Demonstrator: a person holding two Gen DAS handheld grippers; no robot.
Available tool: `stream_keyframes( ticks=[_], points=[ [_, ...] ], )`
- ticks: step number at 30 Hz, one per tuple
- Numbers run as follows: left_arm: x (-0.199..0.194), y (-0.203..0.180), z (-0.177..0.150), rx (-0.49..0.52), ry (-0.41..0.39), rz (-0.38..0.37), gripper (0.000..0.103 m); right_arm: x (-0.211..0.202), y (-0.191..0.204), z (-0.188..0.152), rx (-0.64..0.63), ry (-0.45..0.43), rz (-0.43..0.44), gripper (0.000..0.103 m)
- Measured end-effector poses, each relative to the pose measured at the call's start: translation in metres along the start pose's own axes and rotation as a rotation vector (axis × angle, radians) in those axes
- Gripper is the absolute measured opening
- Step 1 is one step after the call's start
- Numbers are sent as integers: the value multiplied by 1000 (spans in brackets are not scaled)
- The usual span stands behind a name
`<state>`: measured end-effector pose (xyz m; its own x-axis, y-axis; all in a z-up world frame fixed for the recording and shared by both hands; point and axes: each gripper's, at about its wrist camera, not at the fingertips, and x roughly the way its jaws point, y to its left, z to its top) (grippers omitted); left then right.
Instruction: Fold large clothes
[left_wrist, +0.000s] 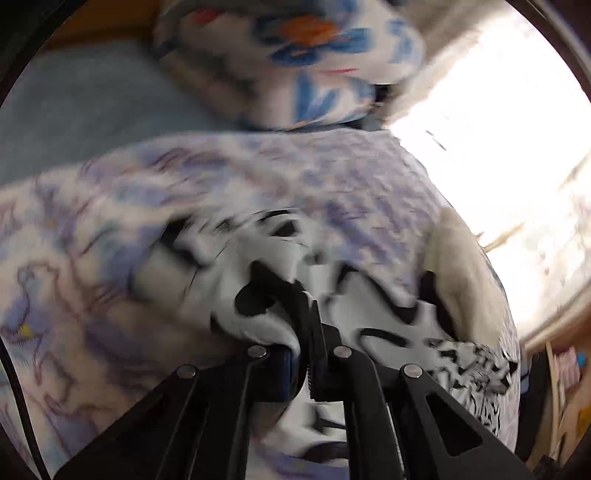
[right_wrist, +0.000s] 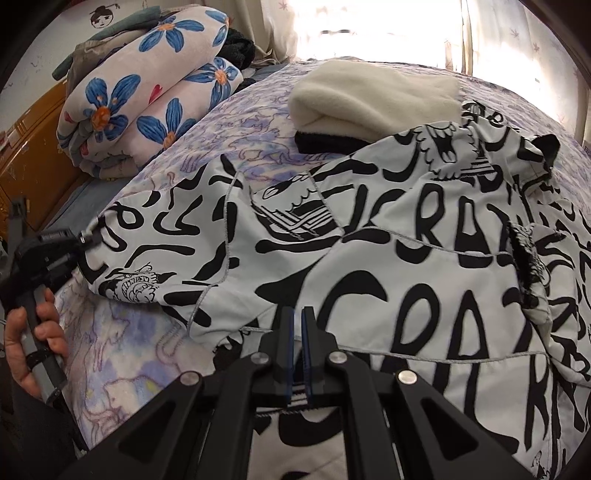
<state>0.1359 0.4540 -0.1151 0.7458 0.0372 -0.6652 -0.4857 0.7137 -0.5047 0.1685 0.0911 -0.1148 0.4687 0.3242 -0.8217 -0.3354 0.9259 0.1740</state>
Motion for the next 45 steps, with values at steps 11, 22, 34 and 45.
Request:
stream_keyframes(
  ticks=[11,22,34,45],
  points=[
    [-55,-276,-99,494,33,-453,4,-78,-107,-28,198,-116,-51,4],
    [41,-337,-264,669,579,-428,39,-112,-225,-81,401,-107,-158,4],
    [-28,-299,-211,679,364,-390,78,-112,-222,-66,386,-133,17,27],
    [6,-217,-171,534,347,-82,78,-75,-139,-13,41,-59,3,29]
  ],
)
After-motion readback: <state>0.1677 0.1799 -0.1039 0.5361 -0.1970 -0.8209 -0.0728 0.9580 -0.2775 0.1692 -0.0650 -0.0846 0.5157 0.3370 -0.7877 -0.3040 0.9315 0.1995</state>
